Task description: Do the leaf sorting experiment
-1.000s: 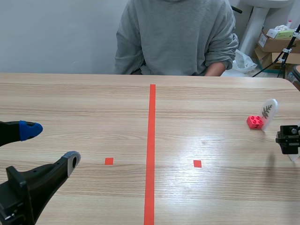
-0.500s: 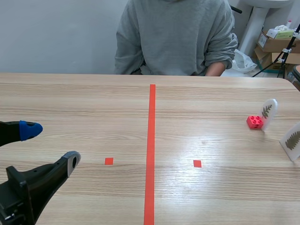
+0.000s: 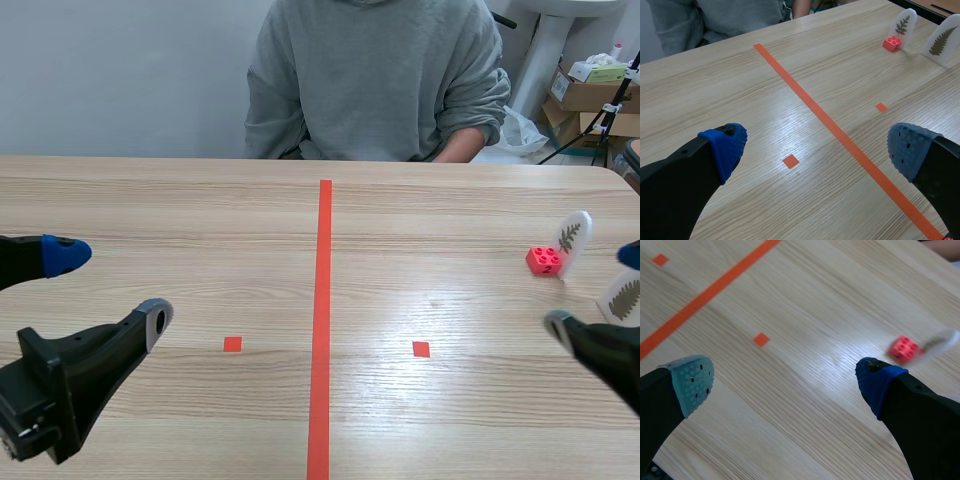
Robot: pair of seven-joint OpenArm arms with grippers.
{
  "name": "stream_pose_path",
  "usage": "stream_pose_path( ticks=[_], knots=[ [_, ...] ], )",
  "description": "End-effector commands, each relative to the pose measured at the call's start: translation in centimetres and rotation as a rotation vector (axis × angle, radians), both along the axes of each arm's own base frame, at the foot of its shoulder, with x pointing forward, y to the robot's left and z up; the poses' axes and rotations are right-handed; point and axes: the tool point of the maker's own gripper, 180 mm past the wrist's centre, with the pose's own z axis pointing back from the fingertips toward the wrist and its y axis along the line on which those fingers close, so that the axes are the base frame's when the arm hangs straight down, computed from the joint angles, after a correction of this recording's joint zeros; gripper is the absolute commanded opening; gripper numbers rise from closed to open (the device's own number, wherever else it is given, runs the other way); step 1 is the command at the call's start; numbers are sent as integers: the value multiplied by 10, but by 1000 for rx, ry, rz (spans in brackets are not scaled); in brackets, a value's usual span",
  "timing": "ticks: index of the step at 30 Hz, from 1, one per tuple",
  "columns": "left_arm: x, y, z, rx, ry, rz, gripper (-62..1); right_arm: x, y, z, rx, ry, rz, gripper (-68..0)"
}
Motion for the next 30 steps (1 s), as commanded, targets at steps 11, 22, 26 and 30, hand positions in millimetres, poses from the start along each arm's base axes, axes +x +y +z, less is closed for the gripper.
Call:
stream_pose_path(
  ticks=[11, 22, 26, 30],
  knots=[
    [1, -2, 9, -16, -25, 2, -7, -2, 47, -13, 14, 58, 151, -95],
    [1, -2, 9, -13, -23, 1, -7, 2, 44, -9, 0, 41, 152, -98],
    [1, -2, 9, -13, -23, 1, -7, 2, 45, -8, 4, 35, 152, -98],
    [1, -2, 9, -13, -23, 1, -7, 3, 45, -7, 10, 32, 151, -98]
  ],
)
